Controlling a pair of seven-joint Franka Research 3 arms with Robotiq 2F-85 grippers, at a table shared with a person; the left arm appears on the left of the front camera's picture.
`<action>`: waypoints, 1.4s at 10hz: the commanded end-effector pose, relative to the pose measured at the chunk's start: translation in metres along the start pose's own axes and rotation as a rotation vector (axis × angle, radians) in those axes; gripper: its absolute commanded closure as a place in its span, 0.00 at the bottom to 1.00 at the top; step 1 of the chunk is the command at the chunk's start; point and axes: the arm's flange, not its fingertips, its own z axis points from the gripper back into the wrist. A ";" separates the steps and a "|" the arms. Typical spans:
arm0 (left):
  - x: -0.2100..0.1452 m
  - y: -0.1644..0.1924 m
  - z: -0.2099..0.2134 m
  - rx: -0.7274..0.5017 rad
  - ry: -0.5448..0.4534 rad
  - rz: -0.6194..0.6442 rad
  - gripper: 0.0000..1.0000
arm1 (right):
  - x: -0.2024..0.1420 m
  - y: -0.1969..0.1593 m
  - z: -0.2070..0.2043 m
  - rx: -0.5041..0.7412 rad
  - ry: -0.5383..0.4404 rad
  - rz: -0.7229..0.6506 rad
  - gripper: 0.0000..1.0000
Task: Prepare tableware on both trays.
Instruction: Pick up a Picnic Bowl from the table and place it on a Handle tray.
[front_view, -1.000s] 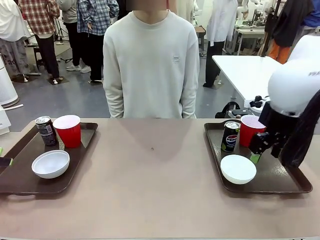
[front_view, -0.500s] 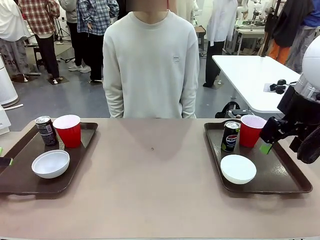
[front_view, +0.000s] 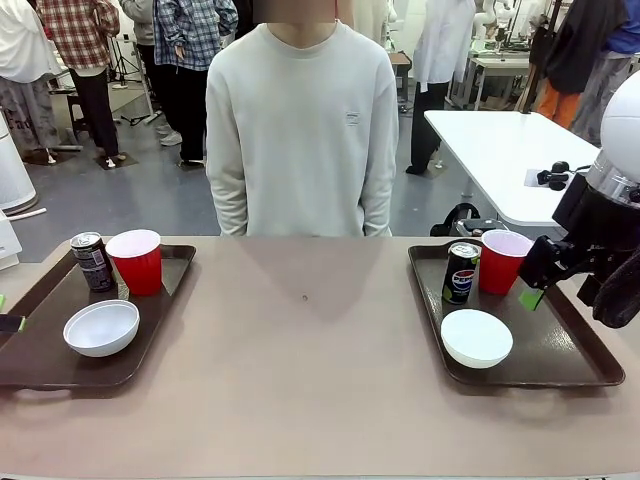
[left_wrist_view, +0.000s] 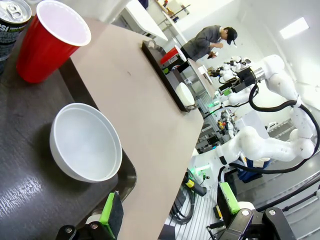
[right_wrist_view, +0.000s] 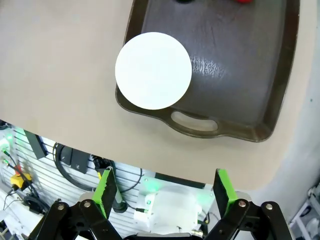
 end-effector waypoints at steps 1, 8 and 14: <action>-0.001 -0.002 0.001 -0.011 -0.012 -0.011 0.00 | 0.003 0.000 -0.003 0.009 0.001 0.014 0.00; -0.001 -0.002 0.001 -0.011 -0.012 -0.011 0.00 | -0.098 -0.058 0.039 1.031 -0.180 0.063 0.00; -0.001 -0.002 0.001 -0.011 -0.012 -0.011 0.00 | -0.080 -0.113 -0.036 1.093 -0.133 -0.188 0.00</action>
